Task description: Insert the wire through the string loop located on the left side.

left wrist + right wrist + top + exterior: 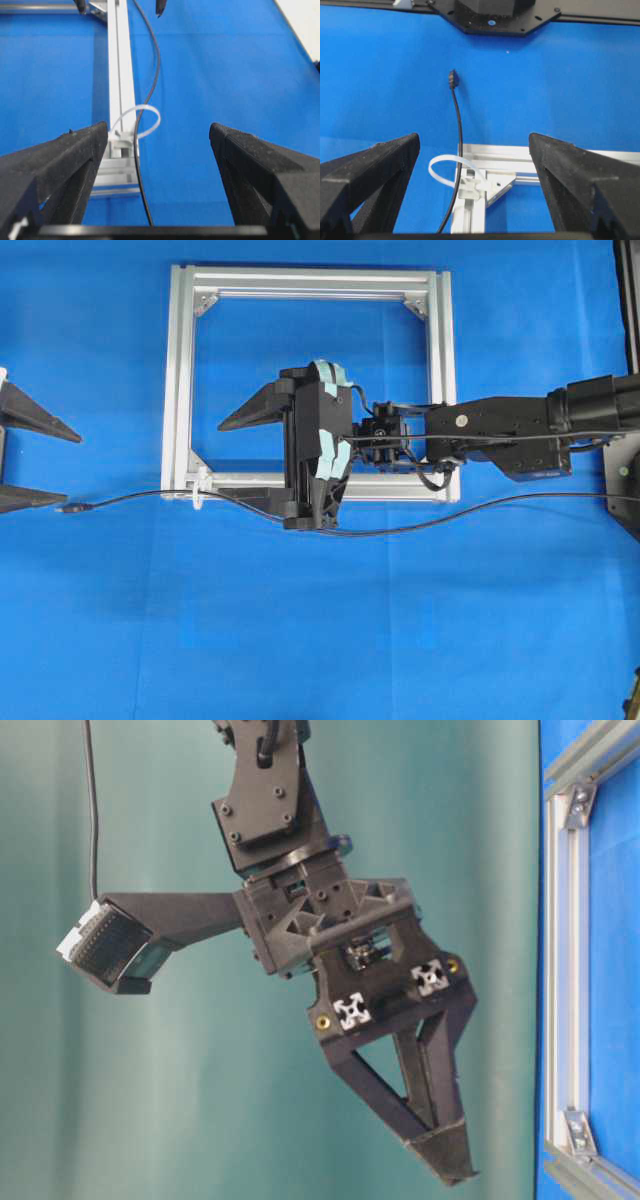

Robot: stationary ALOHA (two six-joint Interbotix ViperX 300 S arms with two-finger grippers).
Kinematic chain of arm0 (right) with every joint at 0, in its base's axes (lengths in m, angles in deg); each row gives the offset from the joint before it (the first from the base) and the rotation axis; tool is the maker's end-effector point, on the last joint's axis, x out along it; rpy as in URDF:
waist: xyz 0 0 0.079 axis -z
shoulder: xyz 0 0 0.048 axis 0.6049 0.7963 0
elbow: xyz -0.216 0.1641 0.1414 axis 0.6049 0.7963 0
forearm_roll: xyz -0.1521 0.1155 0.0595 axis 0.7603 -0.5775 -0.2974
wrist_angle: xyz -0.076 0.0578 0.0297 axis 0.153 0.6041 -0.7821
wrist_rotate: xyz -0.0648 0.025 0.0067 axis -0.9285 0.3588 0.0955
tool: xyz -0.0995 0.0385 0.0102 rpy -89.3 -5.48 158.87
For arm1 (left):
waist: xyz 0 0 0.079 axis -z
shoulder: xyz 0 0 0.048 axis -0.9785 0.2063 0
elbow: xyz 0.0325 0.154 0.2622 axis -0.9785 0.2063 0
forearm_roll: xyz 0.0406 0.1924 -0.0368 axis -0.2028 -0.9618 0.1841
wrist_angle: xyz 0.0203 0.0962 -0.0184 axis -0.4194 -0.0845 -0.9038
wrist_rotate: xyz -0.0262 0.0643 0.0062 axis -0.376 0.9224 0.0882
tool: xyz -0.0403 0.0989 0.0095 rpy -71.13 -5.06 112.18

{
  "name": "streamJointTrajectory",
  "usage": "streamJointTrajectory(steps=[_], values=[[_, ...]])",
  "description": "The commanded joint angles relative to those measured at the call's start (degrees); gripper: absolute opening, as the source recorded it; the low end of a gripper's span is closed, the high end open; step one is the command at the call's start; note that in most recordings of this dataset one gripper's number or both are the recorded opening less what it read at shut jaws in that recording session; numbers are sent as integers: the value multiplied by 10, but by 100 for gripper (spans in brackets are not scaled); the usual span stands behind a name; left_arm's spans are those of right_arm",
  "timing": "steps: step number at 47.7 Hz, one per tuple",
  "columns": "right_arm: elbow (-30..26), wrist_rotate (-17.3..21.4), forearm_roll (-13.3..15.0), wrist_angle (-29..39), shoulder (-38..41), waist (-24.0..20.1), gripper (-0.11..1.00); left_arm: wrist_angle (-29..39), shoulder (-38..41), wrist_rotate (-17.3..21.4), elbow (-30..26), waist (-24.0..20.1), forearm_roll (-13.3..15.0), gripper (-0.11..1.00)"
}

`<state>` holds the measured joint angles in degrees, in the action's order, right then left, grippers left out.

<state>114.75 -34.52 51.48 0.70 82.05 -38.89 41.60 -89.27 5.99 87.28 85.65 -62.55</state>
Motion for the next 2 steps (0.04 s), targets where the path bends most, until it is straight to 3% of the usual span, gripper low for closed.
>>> streamJointTrajectory(steps=[1,2], values=[[-4,0,1,-3,-22,2,96,-5,4,1,-15,-1,-2,77],[-5,0,1,-2,-22,1,96,-5,4,1,-14,-1,-2,77]])
